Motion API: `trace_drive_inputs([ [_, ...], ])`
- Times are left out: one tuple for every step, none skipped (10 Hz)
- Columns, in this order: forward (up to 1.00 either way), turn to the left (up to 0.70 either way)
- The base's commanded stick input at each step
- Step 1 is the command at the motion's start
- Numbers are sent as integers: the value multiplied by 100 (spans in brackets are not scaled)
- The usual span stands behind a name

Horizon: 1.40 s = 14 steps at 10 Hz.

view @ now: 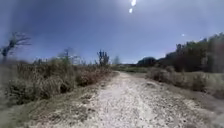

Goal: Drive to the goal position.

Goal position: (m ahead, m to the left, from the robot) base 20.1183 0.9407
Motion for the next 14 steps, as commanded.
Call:
trace_drive_inputs([
  [70, -22],
  [70, 0],
  [70, 0],
  [70, 0],
  [70, 0],
  [70, 0],
  [70, 0],
  [70, 0],
  [70, 0],
  [70, 0],
  [70, 0],
  [70, 0],
  [70, 0],
  [70, 0],
])
